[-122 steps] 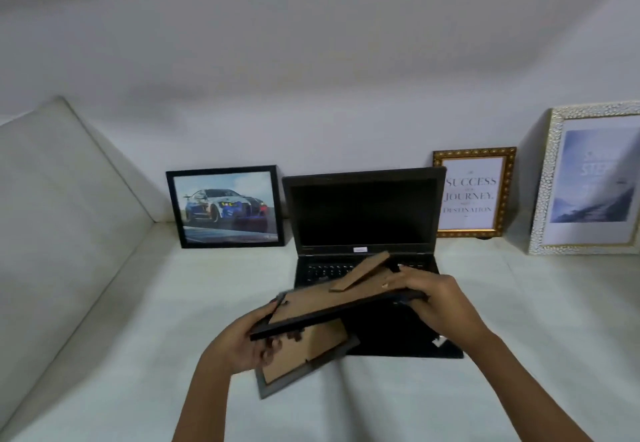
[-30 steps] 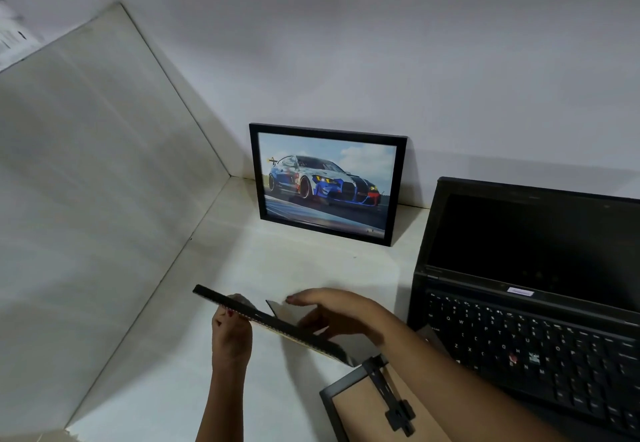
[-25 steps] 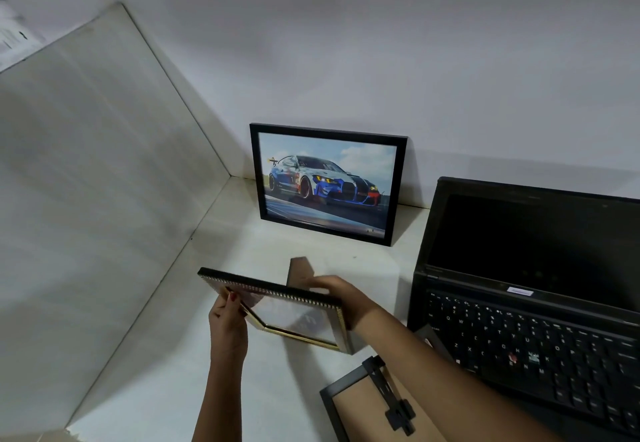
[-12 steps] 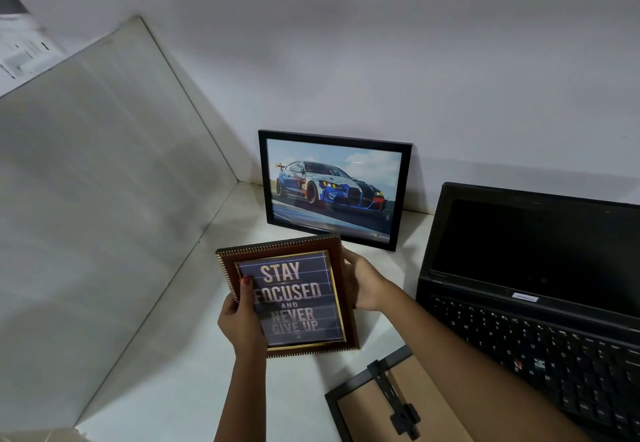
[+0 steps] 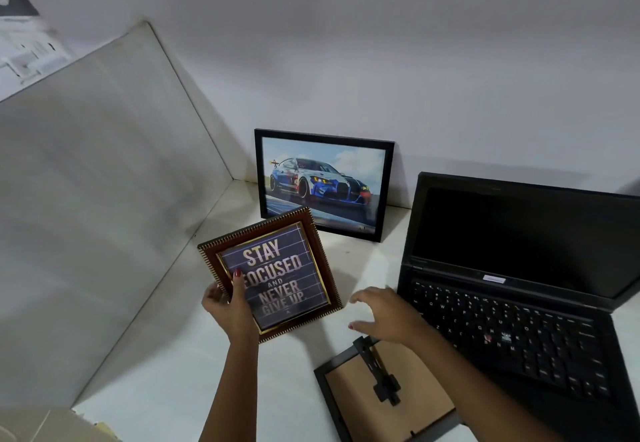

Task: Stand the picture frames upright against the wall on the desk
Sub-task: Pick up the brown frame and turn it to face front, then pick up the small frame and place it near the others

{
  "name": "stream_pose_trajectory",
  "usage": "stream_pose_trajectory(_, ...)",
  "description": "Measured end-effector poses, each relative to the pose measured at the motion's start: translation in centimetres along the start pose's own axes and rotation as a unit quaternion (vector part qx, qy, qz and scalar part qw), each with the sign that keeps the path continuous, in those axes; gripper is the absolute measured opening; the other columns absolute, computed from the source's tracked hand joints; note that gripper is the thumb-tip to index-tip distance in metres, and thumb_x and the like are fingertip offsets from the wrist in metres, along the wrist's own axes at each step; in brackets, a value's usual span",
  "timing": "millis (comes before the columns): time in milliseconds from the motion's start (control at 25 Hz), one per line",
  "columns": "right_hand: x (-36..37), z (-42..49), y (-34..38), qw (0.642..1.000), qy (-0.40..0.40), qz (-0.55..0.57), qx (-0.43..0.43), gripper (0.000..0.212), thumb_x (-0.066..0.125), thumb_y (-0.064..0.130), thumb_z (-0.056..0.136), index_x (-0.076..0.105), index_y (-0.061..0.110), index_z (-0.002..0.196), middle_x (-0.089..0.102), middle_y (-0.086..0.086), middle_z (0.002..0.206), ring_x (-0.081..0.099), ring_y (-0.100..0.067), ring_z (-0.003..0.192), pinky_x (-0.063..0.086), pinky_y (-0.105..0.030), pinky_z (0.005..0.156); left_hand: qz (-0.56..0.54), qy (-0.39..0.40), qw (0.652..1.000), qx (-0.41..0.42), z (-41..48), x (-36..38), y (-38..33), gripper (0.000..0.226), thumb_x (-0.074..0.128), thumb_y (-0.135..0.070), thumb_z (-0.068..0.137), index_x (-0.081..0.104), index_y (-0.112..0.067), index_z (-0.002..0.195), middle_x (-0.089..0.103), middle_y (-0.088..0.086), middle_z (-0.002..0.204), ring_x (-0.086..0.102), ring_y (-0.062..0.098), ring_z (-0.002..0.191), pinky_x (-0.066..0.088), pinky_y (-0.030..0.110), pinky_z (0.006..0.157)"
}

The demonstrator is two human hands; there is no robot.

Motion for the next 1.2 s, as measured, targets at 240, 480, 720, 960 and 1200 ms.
stream_pose_trajectory(240, 1.0, -3.4, -1.5, 0.979, 0.084, -0.186, 0.009, 0.052, 0.067, 0.043, 0.072, 0.055, 0.014, 0.114, 0.06, -0.008, 0.111, 0.05, -0.023, 0.111, 0.009, -0.045, 0.117, 0.035, 0.023, 0.999, -0.002, -2.2, -2.0, 1.3, 0.071, 0.063, -0.026, 0.082, 0.021, -0.02, 0.138, 0.028, 0.01, 0.147, 0.041, 0.029, 0.13, 0.045, 0.048, 0.1)
stream_pose_trajectory(480, -2.0, -8.1, -0.2, 0.992, -0.042, -0.112, -0.039, 0.017, 0.064, 0.023, 0.075, 0.065, 0.02, 0.092, 0.055, 0.007, 0.081, 0.054, -0.015, 0.081, 0.04, -0.034, 0.088, 0.103, 0.065, 0.993, 0.003, -8.5, -4.0, 2.9, 0.055, 0.064, -0.017, 0.082, 0.038, -0.008, 0.129, 0.05, 0.011, 0.125, 0.05, 0.029, 0.118, 0.041, 0.042, 0.097)
stream_pose_trajectory(720, -6.1, -17.0, -5.7, 0.98, -0.167, 0.086, 0.062, 0.025, 0.06, 0.015, 0.082, 0.064, 0.022, 0.106, 0.069, 0.0, 0.099, 0.06, -0.012, 0.092, 0.049, -0.034, 0.088, 0.215, 0.51, 0.822, -0.131, -17.9, 0.2, 4.1, 0.023, 0.04, -0.029, 0.094, 0.055, -0.018, 0.108, 0.06, 0.008, 0.111, 0.058, 0.023, 0.102, 0.048, 0.037, 0.086)
stream_pose_trajectory(960, -9.4, -25.3, -11.9, 0.947, -0.257, 0.056, 0.182, 0.028, 0.052, 0.021, 0.088, 0.058, 0.021, 0.115, 0.061, -0.005, 0.12, 0.055, -0.025, 0.108, 0.042, -0.031, 0.092, 0.252, 0.551, 0.789, -0.101, -27.2, 7.3, 4.4, 0.018, 0.049, -0.024, 0.091, 0.066, -0.021, 0.088, 0.066, 0.002, 0.097, 0.06, 0.023, 0.102, 0.046, 0.037, 0.092)
stream_pose_trajectory(1200, -9.6, -34.6, -17.9, 0.915, -0.293, 0.005, 0.277, 0.035, 0.049, 0.026, 0.089, 0.05, 0.027, 0.125, 0.031, -0.002, 0.149, 0.028, -0.022, 0.136, 0.007, -0.055, 0.113, 0.317, 0.606, 0.726, -0.079, -37.5, 13.3, 6.3, 0.023, 0.044, -0.025, 0.094, 0.065, -0.016, 0.093, 0.065, 0.0, 0.094, 0.059, 0.016, 0.091, 0.047, 0.024, 0.075)
Point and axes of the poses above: each hand's wrist, its own z-axis towards the middle knuckle, its own x-axis out of the palm, y = z × x, the point moved 1 cm from there along z, towards the middle knuckle
